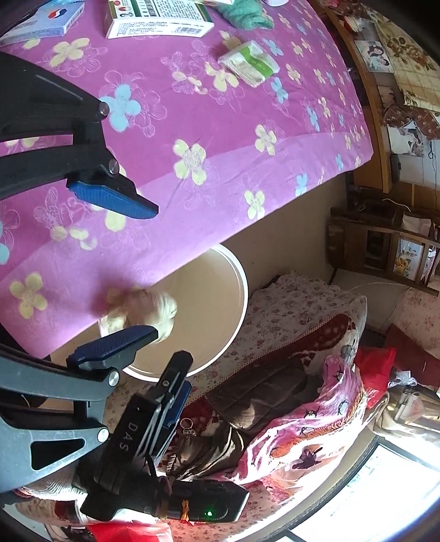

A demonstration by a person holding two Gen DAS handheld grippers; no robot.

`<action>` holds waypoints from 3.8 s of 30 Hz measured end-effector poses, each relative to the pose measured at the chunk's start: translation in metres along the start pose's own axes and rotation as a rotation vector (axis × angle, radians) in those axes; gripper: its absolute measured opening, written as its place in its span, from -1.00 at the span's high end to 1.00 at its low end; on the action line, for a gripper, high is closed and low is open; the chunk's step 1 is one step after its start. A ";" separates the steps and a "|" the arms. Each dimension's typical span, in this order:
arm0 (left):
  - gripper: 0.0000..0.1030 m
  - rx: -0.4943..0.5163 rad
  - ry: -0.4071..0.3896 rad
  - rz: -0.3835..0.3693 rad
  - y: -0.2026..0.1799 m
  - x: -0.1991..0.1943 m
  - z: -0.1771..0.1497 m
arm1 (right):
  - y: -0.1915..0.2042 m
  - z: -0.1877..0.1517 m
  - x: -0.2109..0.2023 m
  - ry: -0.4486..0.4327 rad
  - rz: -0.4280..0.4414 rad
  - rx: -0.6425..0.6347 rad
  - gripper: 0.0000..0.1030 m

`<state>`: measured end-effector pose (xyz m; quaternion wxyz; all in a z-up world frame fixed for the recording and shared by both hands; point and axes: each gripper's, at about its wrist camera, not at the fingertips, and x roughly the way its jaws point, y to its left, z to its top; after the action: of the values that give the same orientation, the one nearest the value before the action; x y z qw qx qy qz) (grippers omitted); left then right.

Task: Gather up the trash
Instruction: 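Carry both items over the white bucket and open both tools to drop them, then move both tools back over the table toward the sponge and medicine box, then grasp the white sponge with left tool while right tool grasps the white medicine box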

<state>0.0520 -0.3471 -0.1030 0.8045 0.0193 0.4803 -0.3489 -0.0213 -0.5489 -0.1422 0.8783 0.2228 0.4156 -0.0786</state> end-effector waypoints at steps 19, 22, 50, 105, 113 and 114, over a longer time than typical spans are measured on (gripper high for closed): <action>-0.28 0.006 -0.065 0.124 0.018 -0.029 -0.013 | 0.039 -0.007 -0.012 0.003 0.013 -0.078 -0.40; -0.28 -0.004 -0.081 0.150 0.026 -0.038 -0.016 | 0.053 -0.007 -0.018 -0.005 0.016 -0.103 -0.40; -0.28 -0.123 -0.128 0.290 0.114 -0.110 -0.052 | 0.178 -0.030 -0.011 0.038 0.127 -0.248 -0.40; 0.20 -0.320 0.008 0.375 0.263 -0.182 -0.167 | 0.373 -0.139 0.057 0.309 0.212 -0.639 -0.42; 0.19 -0.331 0.010 0.383 0.264 -0.168 -0.165 | 0.343 -0.126 0.058 0.306 0.186 -0.577 -0.42; 0.21 -0.342 0.005 0.377 0.265 -0.170 -0.166 | 0.344 -0.128 0.058 0.290 0.189 -0.587 -0.39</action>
<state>0.0295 0.0057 -0.1392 0.8457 -0.0272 0.5222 -0.1064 0.0381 -0.1822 -0.1455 0.8402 0.0071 0.5185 0.1585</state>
